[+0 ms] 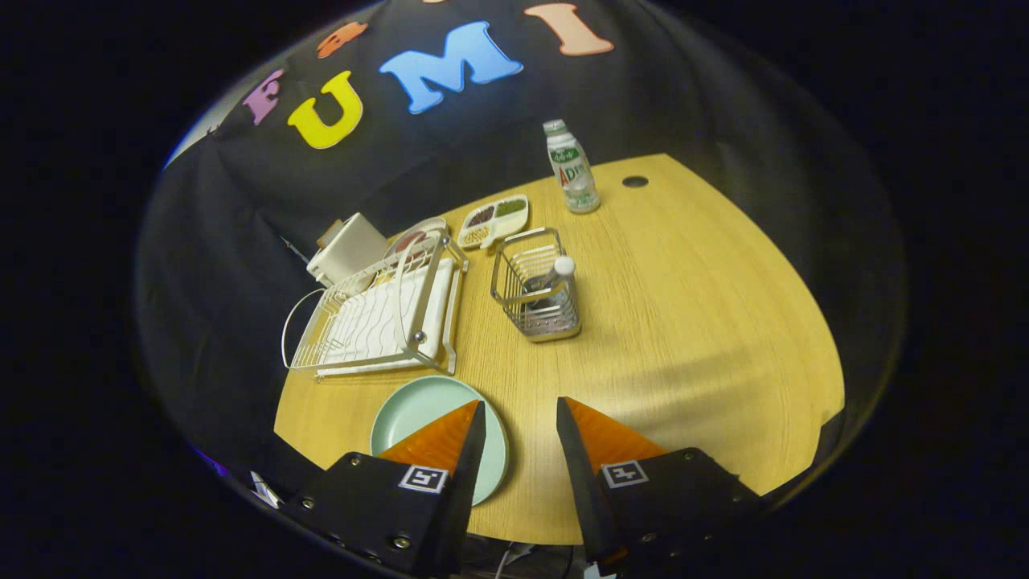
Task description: Take the plate from the dish rack, then take the spoon from the basket and place it into the plate.
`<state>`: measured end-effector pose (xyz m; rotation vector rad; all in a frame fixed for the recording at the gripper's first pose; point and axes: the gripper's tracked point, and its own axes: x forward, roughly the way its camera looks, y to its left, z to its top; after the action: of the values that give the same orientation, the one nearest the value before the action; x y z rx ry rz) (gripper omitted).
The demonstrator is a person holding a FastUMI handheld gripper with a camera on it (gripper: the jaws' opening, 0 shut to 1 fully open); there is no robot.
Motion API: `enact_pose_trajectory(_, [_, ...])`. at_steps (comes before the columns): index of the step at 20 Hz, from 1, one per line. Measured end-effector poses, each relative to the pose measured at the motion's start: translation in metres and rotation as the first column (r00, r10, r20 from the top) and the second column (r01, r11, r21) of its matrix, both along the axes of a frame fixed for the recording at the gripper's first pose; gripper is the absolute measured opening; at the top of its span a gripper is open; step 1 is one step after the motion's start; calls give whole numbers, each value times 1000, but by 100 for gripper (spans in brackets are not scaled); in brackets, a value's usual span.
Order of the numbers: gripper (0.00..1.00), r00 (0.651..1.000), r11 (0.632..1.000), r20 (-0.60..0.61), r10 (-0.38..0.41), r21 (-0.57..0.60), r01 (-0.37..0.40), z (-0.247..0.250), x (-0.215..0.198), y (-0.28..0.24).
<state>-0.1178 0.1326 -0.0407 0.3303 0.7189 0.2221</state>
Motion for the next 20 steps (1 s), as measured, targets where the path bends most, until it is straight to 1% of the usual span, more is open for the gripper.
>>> enact_pose_trajectory(2, [55,994,999,107,-16,-37,20,24,7,-11])
enact_pose_trajectory(4, [55,977,996,211,-32,-74,49,47,16,-21])
enact_pose_trajectory(6, [55,949,992,315,-30,-106,66,67,22,-27])
enact_pose_trajectory(8, [56,913,983,405,-44,-144,111,78,32,-37])
enact_pose_trajectory(10, [99,890,980,454,-32,-161,117,78,40,-36])
enact_pose_trajectory(12, [100,868,982,497,-14,-156,105,79,45,-31])
enact_pose_trajectory(15, [99,822,976,569,-15,-172,137,85,58,-40])
enact_pose_trajectory(18, [99,789,968,613,-39,-173,182,82,76,-45])
enact_pose_trajectory(20, [99,780,967,624,-40,-173,188,75,87,-45])
